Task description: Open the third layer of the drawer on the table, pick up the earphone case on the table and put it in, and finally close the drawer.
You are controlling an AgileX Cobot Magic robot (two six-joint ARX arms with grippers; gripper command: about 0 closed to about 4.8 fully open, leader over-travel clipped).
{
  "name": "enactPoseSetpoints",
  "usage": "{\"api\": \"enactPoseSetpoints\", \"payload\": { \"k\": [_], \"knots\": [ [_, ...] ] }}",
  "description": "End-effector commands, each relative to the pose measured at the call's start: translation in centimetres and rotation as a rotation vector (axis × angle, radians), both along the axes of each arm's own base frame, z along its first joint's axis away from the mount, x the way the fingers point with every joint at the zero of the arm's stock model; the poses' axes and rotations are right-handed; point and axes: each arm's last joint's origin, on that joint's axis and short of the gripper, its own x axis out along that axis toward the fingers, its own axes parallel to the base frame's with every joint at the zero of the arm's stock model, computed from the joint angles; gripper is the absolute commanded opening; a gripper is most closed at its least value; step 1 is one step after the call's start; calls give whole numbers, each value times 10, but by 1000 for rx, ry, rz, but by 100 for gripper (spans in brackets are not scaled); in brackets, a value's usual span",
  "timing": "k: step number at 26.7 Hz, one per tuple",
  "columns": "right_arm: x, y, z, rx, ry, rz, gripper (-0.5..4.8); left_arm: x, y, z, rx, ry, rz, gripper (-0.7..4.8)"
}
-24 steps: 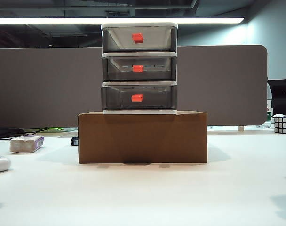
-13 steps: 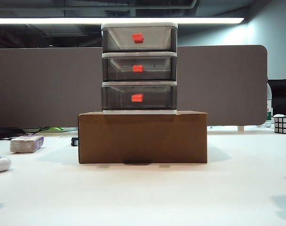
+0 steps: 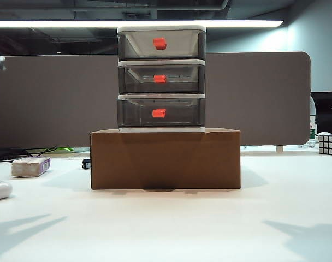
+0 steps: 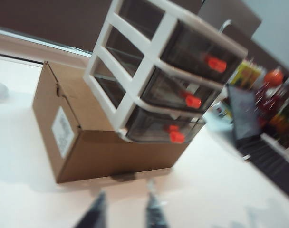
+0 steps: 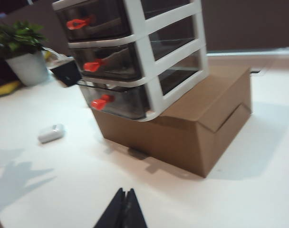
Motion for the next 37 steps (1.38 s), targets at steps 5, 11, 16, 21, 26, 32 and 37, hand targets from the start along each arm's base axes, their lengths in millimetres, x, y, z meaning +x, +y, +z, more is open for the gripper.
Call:
{"api": "enactPoseSetpoints", "payload": {
  "k": [5, 11, 16, 21, 26, 32, 37],
  "knots": [
    [-1, 4, 6, 64, 28, 4, -5, -4, -11, 2, 12, -16, -18, 79],
    [-1, 9, 17, 4, 25, -49, -5, -15, -29, 1, 97, -73, 19, 75],
    [12, 21, 31, -96, 64, -49, -5, -22, -54, 3, 178, -121, 73, 76],
    [32, 35, 38, -108, 82, -4, -5, -12, -77, -6, 202, -82, 92, 76],
    [44, 41, 44, -128, 81, 11, -5, 2, -103, -8, 232, -68, 112, 75],
    [49, 46, 48, -146, 32, 38, -5, 26, -153, -9, 249, -61, -4, 77],
    [47, 47, 49, -142, 16, 125, -5, 32, -163, -2, 211, -74, -18, 77]
  ]
}}
